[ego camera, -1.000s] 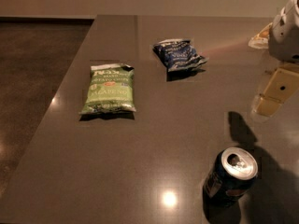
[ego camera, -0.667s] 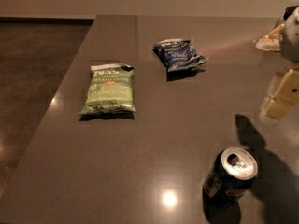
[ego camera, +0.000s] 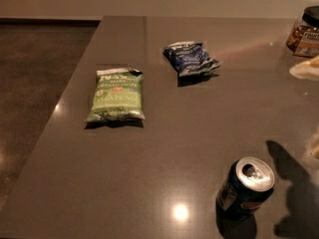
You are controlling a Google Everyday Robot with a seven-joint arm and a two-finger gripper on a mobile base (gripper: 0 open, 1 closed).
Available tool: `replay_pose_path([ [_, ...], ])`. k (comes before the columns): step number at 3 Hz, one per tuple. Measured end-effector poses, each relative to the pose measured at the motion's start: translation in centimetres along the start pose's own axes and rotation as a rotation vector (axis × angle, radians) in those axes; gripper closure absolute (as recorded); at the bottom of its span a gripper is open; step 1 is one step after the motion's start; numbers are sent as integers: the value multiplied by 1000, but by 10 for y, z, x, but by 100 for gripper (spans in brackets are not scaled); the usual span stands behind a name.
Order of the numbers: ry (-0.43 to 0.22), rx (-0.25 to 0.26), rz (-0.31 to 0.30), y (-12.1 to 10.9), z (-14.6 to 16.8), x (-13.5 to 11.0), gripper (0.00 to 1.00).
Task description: Knock pepsi can over
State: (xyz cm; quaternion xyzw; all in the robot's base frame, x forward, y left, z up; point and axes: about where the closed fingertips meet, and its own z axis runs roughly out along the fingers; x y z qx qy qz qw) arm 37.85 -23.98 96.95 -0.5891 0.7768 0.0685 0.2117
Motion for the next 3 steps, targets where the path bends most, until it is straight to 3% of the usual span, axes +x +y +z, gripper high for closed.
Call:
replay_pose_path([
  [1,-150,-53,-57,39,3,-11,0],
  [3,-304,-140,-133,78,30,-37,0],
])
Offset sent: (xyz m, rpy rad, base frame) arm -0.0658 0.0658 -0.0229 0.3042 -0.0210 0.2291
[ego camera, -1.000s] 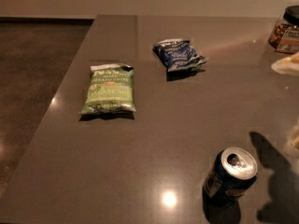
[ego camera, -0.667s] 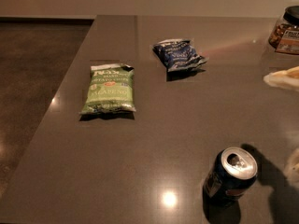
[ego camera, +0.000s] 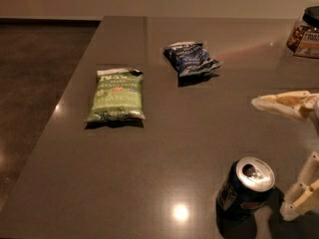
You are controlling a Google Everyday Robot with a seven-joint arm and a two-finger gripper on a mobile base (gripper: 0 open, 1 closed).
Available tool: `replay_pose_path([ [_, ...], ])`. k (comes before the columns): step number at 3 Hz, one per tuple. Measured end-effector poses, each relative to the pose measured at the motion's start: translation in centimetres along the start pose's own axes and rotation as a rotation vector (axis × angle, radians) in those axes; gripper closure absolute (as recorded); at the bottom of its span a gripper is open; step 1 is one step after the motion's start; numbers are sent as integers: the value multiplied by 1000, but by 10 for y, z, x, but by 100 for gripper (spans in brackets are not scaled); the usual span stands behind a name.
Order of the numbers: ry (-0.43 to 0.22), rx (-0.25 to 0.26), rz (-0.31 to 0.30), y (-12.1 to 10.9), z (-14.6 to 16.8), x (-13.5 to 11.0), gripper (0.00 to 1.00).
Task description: Knock pepsi can over
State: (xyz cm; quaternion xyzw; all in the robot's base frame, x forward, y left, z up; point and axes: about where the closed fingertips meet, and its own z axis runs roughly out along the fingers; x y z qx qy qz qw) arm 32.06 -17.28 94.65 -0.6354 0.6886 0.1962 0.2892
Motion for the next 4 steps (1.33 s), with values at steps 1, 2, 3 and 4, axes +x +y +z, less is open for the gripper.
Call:
replay_pose_path([
  [1,-60,-73,-25,17,27,-5,0],
  [2,-87,-108,-30,25,40,-4,0],
  [3,-108,-122,-27,27,50,1,0],
  [4,-122,-118,-17,25,52,8,0],
])
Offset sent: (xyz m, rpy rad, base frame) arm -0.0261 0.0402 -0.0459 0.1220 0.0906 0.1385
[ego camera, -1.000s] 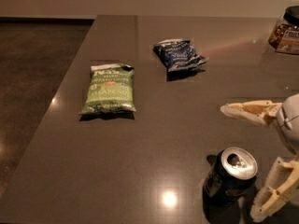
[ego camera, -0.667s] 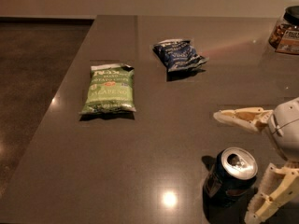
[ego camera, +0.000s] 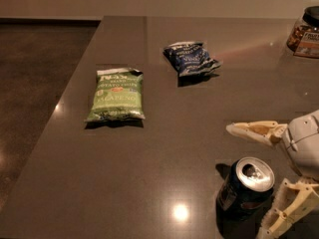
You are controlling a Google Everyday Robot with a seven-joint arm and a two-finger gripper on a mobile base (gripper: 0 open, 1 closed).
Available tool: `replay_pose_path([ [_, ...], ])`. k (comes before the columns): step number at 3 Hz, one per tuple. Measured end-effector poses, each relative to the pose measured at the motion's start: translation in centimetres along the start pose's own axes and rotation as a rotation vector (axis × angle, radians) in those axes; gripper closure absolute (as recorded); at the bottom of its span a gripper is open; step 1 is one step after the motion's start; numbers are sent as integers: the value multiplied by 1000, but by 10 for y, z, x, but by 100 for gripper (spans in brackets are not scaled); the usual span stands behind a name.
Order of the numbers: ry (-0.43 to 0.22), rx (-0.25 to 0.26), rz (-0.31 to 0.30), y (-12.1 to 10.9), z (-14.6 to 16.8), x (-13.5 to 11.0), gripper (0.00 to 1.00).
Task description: Knock pepsi can over
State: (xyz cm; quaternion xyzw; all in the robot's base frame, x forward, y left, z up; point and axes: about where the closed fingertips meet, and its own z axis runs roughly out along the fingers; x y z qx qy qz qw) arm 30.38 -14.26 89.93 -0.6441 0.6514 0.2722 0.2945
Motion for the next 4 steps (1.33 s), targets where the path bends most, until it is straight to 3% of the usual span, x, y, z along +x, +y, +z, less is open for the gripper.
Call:
replay_pose_path([
  [2,-10,-16,10,0,1,3,40],
  [3,54,-12,40,-8,-4,0,63],
  [4,147,-6,86,-32,-11,1,87],
])
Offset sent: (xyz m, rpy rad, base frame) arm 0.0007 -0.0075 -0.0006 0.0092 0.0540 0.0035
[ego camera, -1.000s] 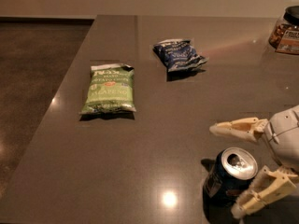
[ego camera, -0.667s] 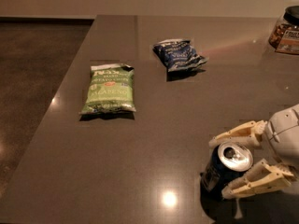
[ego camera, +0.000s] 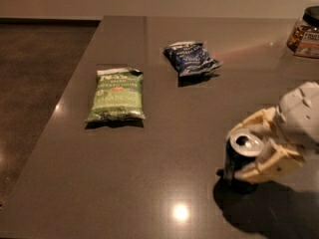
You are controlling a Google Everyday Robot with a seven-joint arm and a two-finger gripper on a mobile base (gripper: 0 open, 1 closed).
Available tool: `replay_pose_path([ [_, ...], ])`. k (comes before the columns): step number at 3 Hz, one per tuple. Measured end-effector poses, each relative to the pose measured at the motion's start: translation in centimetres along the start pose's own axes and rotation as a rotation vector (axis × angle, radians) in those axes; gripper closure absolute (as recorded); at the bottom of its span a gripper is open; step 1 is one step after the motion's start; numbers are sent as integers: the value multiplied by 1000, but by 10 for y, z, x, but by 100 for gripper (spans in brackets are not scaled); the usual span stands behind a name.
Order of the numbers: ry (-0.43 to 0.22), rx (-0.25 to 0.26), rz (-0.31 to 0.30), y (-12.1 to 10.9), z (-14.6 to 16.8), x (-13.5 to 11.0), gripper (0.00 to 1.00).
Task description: Knock pepsi can over
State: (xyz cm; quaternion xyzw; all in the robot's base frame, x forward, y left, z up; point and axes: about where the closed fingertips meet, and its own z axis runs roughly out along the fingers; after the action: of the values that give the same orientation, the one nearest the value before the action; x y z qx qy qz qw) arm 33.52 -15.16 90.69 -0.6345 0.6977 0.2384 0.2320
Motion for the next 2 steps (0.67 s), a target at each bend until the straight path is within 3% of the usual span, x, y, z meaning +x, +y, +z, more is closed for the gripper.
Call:
replay_pose_path([
  [1,157,27,34,-40,-8,-5,100],
  [2,287,66,44,-72,-16,-9,100],
])
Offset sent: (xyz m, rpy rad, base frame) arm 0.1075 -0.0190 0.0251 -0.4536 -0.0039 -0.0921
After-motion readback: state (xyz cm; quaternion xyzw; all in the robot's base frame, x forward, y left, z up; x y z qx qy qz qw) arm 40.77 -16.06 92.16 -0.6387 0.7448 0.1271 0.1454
